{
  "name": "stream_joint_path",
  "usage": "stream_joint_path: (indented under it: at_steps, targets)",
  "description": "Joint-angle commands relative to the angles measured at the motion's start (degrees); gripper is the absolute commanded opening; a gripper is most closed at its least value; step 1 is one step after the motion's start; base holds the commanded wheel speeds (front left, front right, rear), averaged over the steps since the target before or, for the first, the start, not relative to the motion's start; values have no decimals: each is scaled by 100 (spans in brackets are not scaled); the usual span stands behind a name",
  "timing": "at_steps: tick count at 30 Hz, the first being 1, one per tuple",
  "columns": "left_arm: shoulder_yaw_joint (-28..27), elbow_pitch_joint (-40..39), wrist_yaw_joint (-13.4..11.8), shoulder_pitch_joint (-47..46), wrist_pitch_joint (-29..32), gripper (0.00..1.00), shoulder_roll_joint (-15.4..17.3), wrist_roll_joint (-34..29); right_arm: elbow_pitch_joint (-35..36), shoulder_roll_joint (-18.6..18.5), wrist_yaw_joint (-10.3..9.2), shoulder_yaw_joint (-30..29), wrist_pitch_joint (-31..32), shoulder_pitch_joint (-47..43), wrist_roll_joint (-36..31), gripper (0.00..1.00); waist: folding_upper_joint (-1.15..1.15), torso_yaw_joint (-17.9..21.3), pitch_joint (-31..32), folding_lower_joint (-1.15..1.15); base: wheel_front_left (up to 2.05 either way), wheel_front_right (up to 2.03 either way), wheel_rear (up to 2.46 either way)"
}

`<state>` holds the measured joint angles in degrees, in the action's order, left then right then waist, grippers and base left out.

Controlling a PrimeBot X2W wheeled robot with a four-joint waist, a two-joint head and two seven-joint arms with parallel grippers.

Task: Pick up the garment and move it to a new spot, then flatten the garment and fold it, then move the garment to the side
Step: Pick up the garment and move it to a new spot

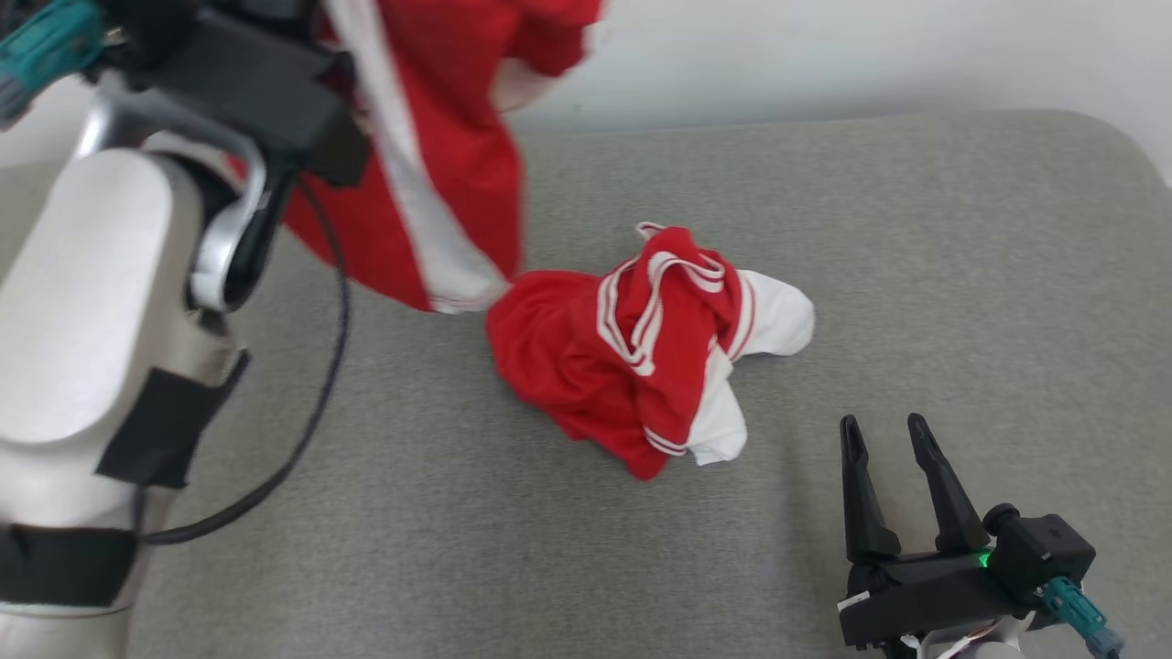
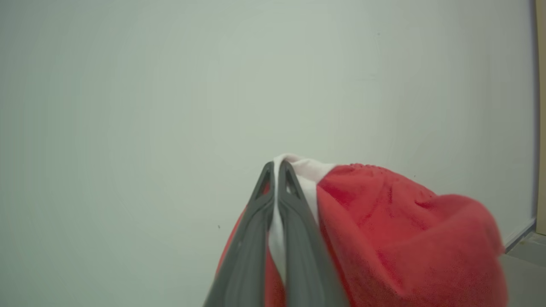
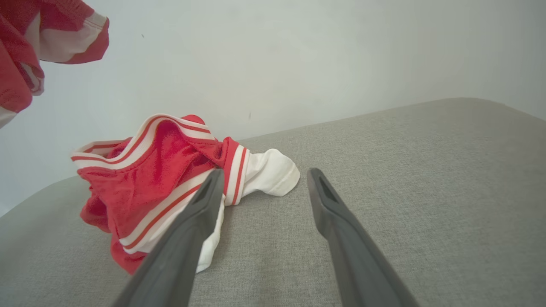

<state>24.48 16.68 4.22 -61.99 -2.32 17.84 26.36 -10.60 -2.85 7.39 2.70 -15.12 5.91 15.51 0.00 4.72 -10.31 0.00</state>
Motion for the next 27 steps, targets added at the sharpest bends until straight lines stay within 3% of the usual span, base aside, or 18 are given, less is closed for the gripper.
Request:
stream_joint_path:
  at_steps: [1, 14, 27]
  targets:
    - [-91, -7, -62, 127, -66, 0, 134, 0, 18, 3, 20, 22, 3, 42, -73, 100, 0, -305, -69, 0, 0, 0, 0]
    - [-1107, 171, -468, 926, -482, 0, 1015, 424, 471, 1, 20, 264, 3, 117, -500, 100, 0, -1195, -289, 0, 0, 0, 0]
    - [-1731, 661, -557, 1311, -885, 0, 1657, 651, 830, -21, 20, 628, 4, 225, -907, 100, 0, -1575, -745, 0, 0, 0, 0]
